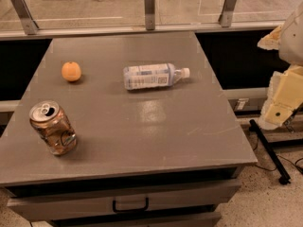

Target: Knock orange can over

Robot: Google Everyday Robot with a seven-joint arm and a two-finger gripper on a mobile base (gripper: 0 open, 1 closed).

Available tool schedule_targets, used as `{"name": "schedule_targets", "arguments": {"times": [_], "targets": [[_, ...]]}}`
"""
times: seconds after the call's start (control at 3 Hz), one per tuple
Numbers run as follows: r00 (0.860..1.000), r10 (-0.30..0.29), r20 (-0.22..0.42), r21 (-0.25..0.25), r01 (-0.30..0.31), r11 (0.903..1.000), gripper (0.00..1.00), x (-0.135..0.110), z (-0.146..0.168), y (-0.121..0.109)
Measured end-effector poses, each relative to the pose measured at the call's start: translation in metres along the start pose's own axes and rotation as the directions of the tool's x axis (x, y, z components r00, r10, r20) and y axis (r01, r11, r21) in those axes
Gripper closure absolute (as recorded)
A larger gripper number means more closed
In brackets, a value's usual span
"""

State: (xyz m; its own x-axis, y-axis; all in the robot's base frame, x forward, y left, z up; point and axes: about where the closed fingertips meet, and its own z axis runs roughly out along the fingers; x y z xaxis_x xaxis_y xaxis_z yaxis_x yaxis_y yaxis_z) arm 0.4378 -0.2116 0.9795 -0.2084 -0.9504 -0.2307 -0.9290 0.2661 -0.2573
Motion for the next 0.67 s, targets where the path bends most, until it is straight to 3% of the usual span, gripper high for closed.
{"name": "schedule_targets", "arguments": {"times": [0.33,0.67], "targets": [[0.995,-0.022,0.102,-0.045,0.027,0.9986,0.0,-0.023,0.015,0.01],[0.957,-0.02,0.288,-0.1,0.051,0.9937,0.0,-0.067,0.022,0.027]]}}
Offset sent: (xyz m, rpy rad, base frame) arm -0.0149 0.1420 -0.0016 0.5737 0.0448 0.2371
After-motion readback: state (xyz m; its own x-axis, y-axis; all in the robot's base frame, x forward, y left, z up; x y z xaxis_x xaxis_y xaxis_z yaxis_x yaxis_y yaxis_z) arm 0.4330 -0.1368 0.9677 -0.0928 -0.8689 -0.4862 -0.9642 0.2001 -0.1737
